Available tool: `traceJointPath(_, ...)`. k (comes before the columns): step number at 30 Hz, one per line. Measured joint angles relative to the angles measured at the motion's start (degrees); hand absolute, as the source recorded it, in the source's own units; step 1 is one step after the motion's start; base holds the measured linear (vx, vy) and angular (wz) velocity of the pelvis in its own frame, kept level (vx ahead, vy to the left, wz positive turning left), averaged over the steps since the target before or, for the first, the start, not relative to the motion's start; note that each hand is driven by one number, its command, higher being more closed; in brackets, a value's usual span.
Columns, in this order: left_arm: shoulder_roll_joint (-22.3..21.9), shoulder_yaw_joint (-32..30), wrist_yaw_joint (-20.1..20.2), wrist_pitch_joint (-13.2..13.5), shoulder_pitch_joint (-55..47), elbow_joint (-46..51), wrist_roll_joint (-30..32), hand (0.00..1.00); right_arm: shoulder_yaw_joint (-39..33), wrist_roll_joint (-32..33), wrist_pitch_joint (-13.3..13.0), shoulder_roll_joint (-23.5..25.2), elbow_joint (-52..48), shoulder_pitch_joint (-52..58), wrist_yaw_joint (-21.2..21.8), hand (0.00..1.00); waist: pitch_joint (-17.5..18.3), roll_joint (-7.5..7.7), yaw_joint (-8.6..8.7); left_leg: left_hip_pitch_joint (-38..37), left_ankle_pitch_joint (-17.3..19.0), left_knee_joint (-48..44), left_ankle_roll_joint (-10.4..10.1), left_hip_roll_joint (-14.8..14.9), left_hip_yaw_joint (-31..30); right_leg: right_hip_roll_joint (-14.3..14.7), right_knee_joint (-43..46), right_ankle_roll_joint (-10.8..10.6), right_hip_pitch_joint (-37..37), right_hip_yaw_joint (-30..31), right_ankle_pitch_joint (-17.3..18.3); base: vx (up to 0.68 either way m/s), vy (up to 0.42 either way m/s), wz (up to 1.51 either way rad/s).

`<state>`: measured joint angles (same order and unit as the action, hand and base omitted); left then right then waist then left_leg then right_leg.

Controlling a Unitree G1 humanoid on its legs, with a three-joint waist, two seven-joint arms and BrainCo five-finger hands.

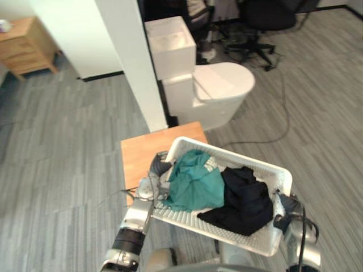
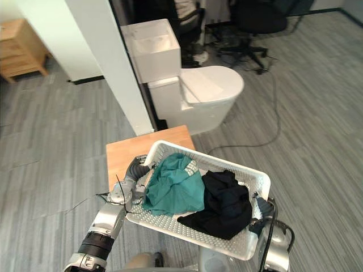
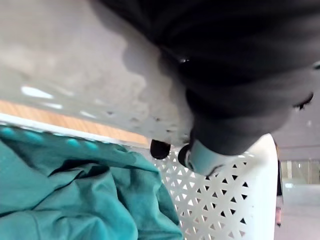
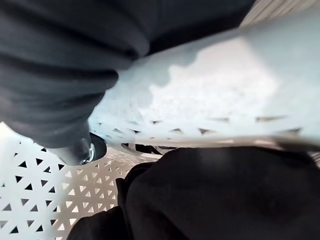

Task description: Pick up the laundry basket with both hands and put the clothes into the washing machine.

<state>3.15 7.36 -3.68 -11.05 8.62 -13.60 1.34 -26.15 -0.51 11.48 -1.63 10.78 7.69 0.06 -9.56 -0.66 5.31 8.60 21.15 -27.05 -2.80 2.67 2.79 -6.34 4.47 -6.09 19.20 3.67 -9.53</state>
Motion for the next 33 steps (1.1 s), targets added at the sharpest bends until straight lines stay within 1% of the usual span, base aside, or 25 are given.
traceJointPath(1, -0.32, -0.13, -0.07, 0.19, 0.14, -0.48, 0.02, 1.00, 0.03, 0.00, -0.06, 0.38, -0.80, 0.34, -0.34, 1.00, -0.13, 0.05, -0.02, 0.19, -0.03, -0.69, 1.40, -0.46, 2.27, -0.81, -1.05, 2.32, 0.02, -1.69, 1.85, -0.23, 0.280, -0.97)
traceJointPath(2, -0.41, -0.46, -0.10, 0.20, 0.38, -0.54, 0.03, 1.00, 0.12, 0.00, -0.11, 0.42, -0.84, 0.30, -0.54, 1.00, -0.53, -0.52, 0.02, -0.06, -0.97, -0.19, 3.11, 0.01, 4.09, -1.25, -0.67, 5.53, 0.31, -4.74, 6.12, -0.21, 0.232, -1.05)
traceJointPath(3, -0.56, -1.14, -0.13, 0.32, 1.09, -0.56, 0.41, 1.00, 0.42, 0.02, -1.08, 0.61, -1.04, -0.35, -0.71, 1.00, -0.84, -0.57, -0.34, -1.51, -1.89, 1.45, 4.60, 0.81, 7.66, -3.07, 4.10, 6.80, 2.53, -9.63, 9.10, -0.14, 0.165, -1.03)
traceJointPath(4, -0.74, -1.62, -0.12, 0.39, 1.42, -0.57, 0.49, 1.00, 0.45, 0.02, -1.50, 0.72, -1.03, -0.56, -0.67, 1.00, -1.00, -0.47, -1.14, -2.42, -2.13, 2.24, 4.96, 0.94, 9.60, -4.06, 9.04, 7.24, 3.86, -12.52, 9.38, -0.18, 0.155, -1.31)
traceJointPath(5, -0.77, -2.22, -0.12, 0.39, 1.46, -0.57, 0.65, 1.00, 0.82, 0.02, -1.61, 0.79, -0.71, -0.87, -0.65, 1.00, -1.15, -0.77, -2.36, -4.44, -2.54, 3.75, 5.60, 1.50, 13.05, -5.78, 19.03, 8.76, 4.07, -17.51, 10.74, -0.17, 0.148, -1.39)
traceJointPath(6, -0.41, -2.67, -0.10, 0.38, 1.33, -0.52, 1.34, 1.00, 1.78, 0.07, -1.64, 0.76, 0.28, -1.01, -0.67, 1.00, -1.02, -0.99, -3.27, -6.44, -3.16, 5.68, 5.80, 1.75, 16.31, -6.73, 25.83, 9.59, 2.11, -21.41, 13.66, -0.16, 0.119, -1.35)
traceJointPath(7, -0.03, -3.03, -0.07, 0.39, 1.23, -0.52, 1.60, 1.00, 2.26, 0.15, -1.71, 0.78, 1.09, -1.42, -0.56, 1.00, -0.85, -1.16, -3.36, -7.12, -3.46, 6.43, 5.85, 1.93, 17.72, -7.22, 28.28, 9.33, 0.84, -23.20, 15.73, -0.07, 0.075, -1.25)
traceJointPath(9, 1.35, -3.84, -0.09, 0.36, 1.07, -0.34, 1.62, 1.00, 3.91, 0.20, -1.80, 0.67, 4.98, -3.98, -0.41, 1.00, -0.50, -1.24, -4.05, -7.35, -4.13, 7.66, 5.93, 2.26, 23.12, -9.95, 32.46, 8.59, -3.94, -27.93, 20.47, -0.03, 0.005, -1.34)
traceJointPath(11, 1.84, -5.24, -0.12, 0.07, 0.76, -0.35, 1.63, 1.00, 4.78, 0.20, -1.74, 0.57, 7.98, -6.34, -0.40, 1.00, -0.20, -0.96, -5.38, -6.27, -4.13, 6.99, 5.94, 2.73, 28.39, -12.53, 30.75, 5.98, -7.42, -28.85, 23.62, -0.08, -0.083, -1.51)
traceJointPath(12, 2.09, -5.35, -0.16, 0.08, 0.99, -0.34, 1.70, 1.00, 5.05, 0.23, -1.77, 0.06, 9.99, -7.86, -0.55, 1.00, -0.12, -0.90, -5.97, -4.99, -4.13, 6.02, 5.93, 3.32, 31.12, -13.14, 26.98, 4.52, -8.29, -28.86, 24.09, -0.07, -0.197, -1.50)
traceJointPath(13, 2.68, -5.53, -0.29, 0.00, 1.08, -0.36, 1.72, 1.00, 6.19, 0.58, -1.53, -1.34, 11.73, -9.19, -0.65, 1.00, 0.02, -1.18, -6.20, -3.56, -4.19, 4.81, 5.75, 4.68, 32.77, -11.32, 23.16, 2.62, -7.69, -28.20, 23.30, -0.04, -0.188, -1.26)
traceJointPath(14, 2.66, -5.58, -0.32, -0.07, 1.05, -0.36, 1.72, 1.00, 6.66, 0.71, -1.51, -1.88, 12.30, -9.47, -0.67, 1.00, 0.12, -1.33, -6.31, -3.27, -4.46, 4.39, 5.28, 5.52, 33.43, -9.91, 21.60, 1.94, -7.36, -26.82, 22.55, -0.02, -0.243, -1.30)
traceJointPath(16, 2.70, -5.54, -0.42, 0.00, 0.83, -0.43, 1.73, 1.00, 7.25, 1.17, -1.49, -2.28, 12.57, -9.52, -0.94, 1.00, 1.17, -1.31, -6.49, -3.87, -5.76, 4.21, 3.11, 8.96, 35.39, -4.78, 15.85, 2.60, -7.19, -23.35, 19.49, 0.03, -0.212, -1.29)
traceJointPath(20, 2.38, -5.34, -0.86, 0.34, 1.49, -0.52, 1.72, 1.00, 9.27, 1.96, -2.29, -4.49, 12.51, -9.45, -1.15, 1.00, 2.06, -0.92, -5.55, -6.39, -7.16, 4.14, 0.81, 11.94, 39.85, -0.08, 10.61, 4.57, -7.49, -20.95, 16.49, 0.06, -0.184, -1.13)
traceJointPath(21, 2.31, -5.33, -1.43, 0.34, 1.30, -1.00, 1.73, 1.00, 9.60, 1.96, -2.21, -4.47, 12.51, -9.23, -1.18, 1.00, 2.07, -0.94, -5.30, -7.18, -7.53, 1.33, 0.28, 13.46, 40.06, 1.86, 8.22, 5.55, -8.99, -19.08, 15.25, 0.13, -0.155, -1.27)
traceJointPath(22, 2.44, -5.61, -1.77, 0.37, 0.87, -2.00, 1.71, 1.00, 10.75, 1.95, -2.09, -4.60, 12.51, -8.86, -1.34, 1.00, 2.00, -0.79, -5.31, -7.12, -8.55, -6.46, 1.33, 16.38, 39.14, 3.46, 6.26, 6.19, -11.24, -16.16, 14.63, 0.15, -0.145, -1.36)
traceJointPath(23, 2.60, -5.80, -1.78, 0.37, 0.47, -2.20, 1.67, 1.00, 11.13, 1.94, -2.02, -4.52, 12.51, -8.78, -1.36, 1.00, 1.82, -0.51, -5.35, -5.68, -9.41, -11.88, 3.51, 18.14, 37.46, 3.81, 5.97, 6.36, -12.24, -14.27, 14.53, 0.15, -0.076, -1.45)
traceJointPath(24, 2.15, -5.65, -2.03, 1.08, -0.41, -2.14, 1.56, 1.00, 11.95, 1.93, -2.01, -4.40, 12.55, -8.59, -1.75, 1.00, 1.60, 0.01, -5.83, -2.71, -5.01, -15.12, 4.05, 17.35, 30.50, 3.80, 6.22, 6.48, -13.21, -10.44, 14.46, 0.14, 0.021, -1.24)
traceJointPath(25, 1.83, -5.49, -2.20, 1.72, -0.68, -1.99, 1.56, 1.00, 11.94, 1.94, -2.06, -4.67, 12.55, -8.67, -2.26, 1.00, 1.64, -0.05, -6.19, -1.64, -3.80, -14.58, 3.88, 16.01, 26.56, 3.79, 6.41, 6.49, -13.40, -8.55, 14.45, 0.14, 0.089, -1.59)
traceJointPath(27, 1.43, -5.78, -3.06, 2.86, -2.28, -0.74, 1.53, 1.00, 12.98, 1.95, -2.18, -5.39, 12.55, -9.60, -2.61, 1.00, 1.73, -0.26, -6.46, 1.49, -3.66, -11.10, 3.96, 11.94, 14.41, 4.80, 6.48, 6.48, -13.95, -3.37, 14.45, 0.09, 0.132, -1.71)
traceJointPath(28, 1.40, -5.76, -3.35, 2.93, -3.20, 0.72, 1.51, 1.00, 13.79, 1.95, -2.51, -5.63, 12.51, -9.88, -2.72, 1.00, 1.93, -0.97, -6.76, 1.63, -4.42, -6.41, 2.94, 10.22, 9.41, 6.02, 6.92, 6.45, -13.88, -1.44, 14.47, 0.05, 0.198, -1.77)
traceJointPath(29, 1.38, -5.75, -3.94, 2.96, -3.53, 1.46, 1.51, 1.00, 13.82, 1.97, -2.83, -5.64, 12.41, -9.93, -2.90, 1.00, 1.97, -2.02, -7.22, 1.15, -5.52, -2.61, 0.67, 10.19, 7.41, 7.48, 7.63, 6.42, -13.74, -1.18, 14.49, 0.04, 0.212, -1.73)
traceJointPath(30, 1.42, -5.60, -4.09, 2.95, -3.70, 1.73, 1.52, 1.00, 13.58, 1.97, -2.85, -4.81, 12.37, -9.90, -3.42, 1.00, 2.23, -1.45, -7.42, -0.93, -4.74, -0.52, -0.53, 10.07, 6.97, 7.47, 7.52, 5.97, -13.56, -0.28, 14.47, 0.06, 0.204, -1.14)
traceJointPath(31, 1.55, -5.48, -4.25, 2.93, -3.65, 2.28, 1.59, 1.00, 13.25, 1.94, -2.84, -4.18, 11.70, -9.86, -3.92, 1.00, 2.56, -0.76, -6.18, -2.13, -4.78, 1.84, -0.47, 8.84, 8.20, 6.59, 6.31, 4.41, -13.29, -0.34, 13.46, 0.07, 0.159, -0.65)
traceJointPath(33, 0.85, -4.94, -4.95, 2.93, -3.69, 3.48, 1.62, 1.00, 12.70, 1.88, -2.84, -4.46, 10.13, -9.66, -4.33, 1.00, 2.54, -0.70, -5.95, -3.56, -5.29, 4.79, 0.34, 6.99, 9.65, 4.96, 4.08, 2.78, -13.55, 0.89, 12.34, 0.04, 0.162, -0.27)
